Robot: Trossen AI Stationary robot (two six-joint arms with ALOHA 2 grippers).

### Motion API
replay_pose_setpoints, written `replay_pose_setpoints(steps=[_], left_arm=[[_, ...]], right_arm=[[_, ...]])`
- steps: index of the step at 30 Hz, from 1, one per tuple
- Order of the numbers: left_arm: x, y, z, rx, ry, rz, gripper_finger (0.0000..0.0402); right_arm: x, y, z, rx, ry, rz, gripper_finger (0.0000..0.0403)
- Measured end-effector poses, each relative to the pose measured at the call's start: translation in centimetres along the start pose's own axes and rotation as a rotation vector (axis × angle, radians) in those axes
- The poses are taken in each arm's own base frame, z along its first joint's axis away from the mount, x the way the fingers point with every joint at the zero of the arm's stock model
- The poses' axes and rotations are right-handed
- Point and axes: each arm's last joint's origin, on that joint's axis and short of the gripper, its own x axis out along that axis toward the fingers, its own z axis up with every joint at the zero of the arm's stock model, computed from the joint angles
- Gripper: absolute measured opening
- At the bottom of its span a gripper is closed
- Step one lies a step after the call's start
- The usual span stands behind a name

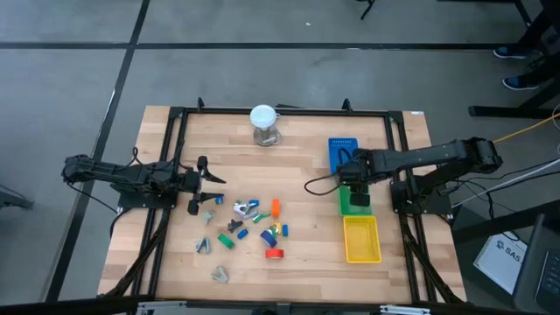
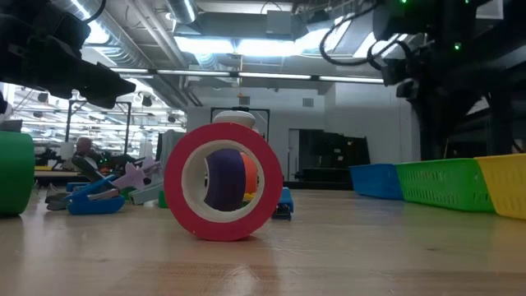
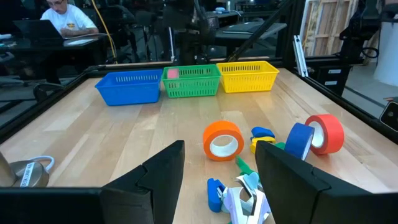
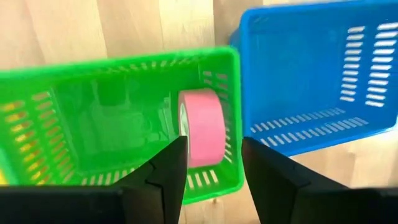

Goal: Pick and place Stapler, Stapler remover, tape
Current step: Put the orange tape into the green bin

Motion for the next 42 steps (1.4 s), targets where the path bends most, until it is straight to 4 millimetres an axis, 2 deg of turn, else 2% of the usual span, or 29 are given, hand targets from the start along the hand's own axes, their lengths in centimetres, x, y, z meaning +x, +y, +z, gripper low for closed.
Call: replay_pose_setpoints(steps=[11, 19, 23, 35, 38, 42], left_arm=[[0.0, 0.0, 0.0, 0.000, 0.000, 0.000, 0.0196], [0.0, 0.0, 0.0, 0.000, 0.000, 0.000, 0.0196], [0.0, 0.0, 0.0, 0.000, 0.000, 0.000, 0.0196], [0.0, 0.0, 0.0, 0.000, 0.000, 0.000, 0.0196], [0.0, 0.0, 0.0, 0.000, 0.000, 0.000, 0.0196], [0.0, 0.0, 0.0, 0.000, 0.000, 0.000, 0.0196]], right_arm=[[-2.5, 0.5, 1.3, 0.163, -0.095, 0.034, 0.0159], [-4.6, 0.8, 3.1, 0.429, -0.154, 0.237, 0.0159], [-5.0, 1.3, 4.4, 0.479, -0.136, 0.284, 0.0159], [-4.0, 5.6, 9.8, 0.140, -0.278, 0.318, 0.0159], [-3.6, 6.7, 11.0, -0.029, -0.332, 0.304, 0.0159], [-3.0, 7.6, 12.4, -0.374, -0.409, 0.249, 0.0159]])
